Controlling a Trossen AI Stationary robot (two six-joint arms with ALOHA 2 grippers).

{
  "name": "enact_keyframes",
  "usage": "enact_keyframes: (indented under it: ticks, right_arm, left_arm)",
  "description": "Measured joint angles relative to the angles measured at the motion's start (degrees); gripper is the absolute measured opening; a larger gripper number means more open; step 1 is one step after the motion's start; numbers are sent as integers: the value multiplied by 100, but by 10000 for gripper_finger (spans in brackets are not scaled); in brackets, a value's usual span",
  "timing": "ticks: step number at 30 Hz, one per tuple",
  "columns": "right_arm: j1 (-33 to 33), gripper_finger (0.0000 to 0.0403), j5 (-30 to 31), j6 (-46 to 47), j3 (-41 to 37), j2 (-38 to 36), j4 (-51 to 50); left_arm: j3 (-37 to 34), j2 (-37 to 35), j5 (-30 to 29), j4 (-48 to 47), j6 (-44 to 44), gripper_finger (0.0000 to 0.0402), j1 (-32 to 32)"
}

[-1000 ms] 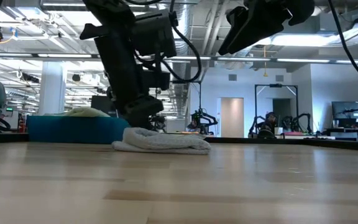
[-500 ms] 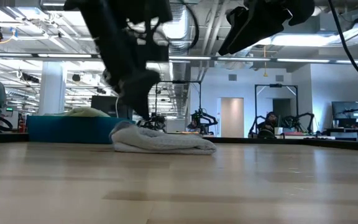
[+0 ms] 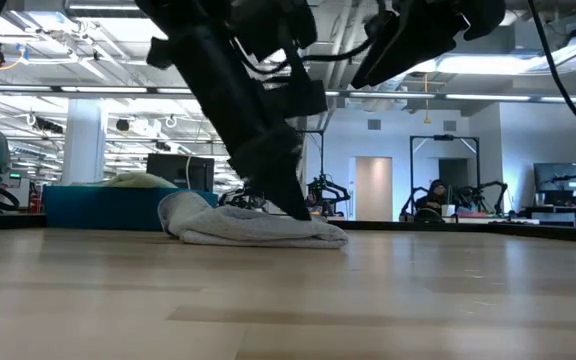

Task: Fold microfiber towels
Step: Fold the gray towel

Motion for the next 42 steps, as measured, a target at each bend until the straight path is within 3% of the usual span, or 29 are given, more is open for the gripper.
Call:
enact_keyframes:
  ticks: [4, 14, 22, 33, 42]
  right_arm:
    - [0, 244, 0, 47, 0, 0, -2]
    - [0, 244, 0, 149, -2, 0, 0]
    - [0, 244, 0, 150, -4, 0, 0]
    - [0, 244, 0, 150, -3, 1, 0]
    - [-7, 244, 0, 150, -4, 0, 0]
  left_arm:
    - [5, 96, 41, -4, 56, 139, -10]
    - [-4, 109, -1140, -903, -593, 139, -10]
    - [-4, 109, -1214, -1319, -1340, 139, -6]
    - [0, 107, -1494, -2707, -3254, 139, -6]
    - [0, 70, -2108, -3614, -4570, 139, -92]
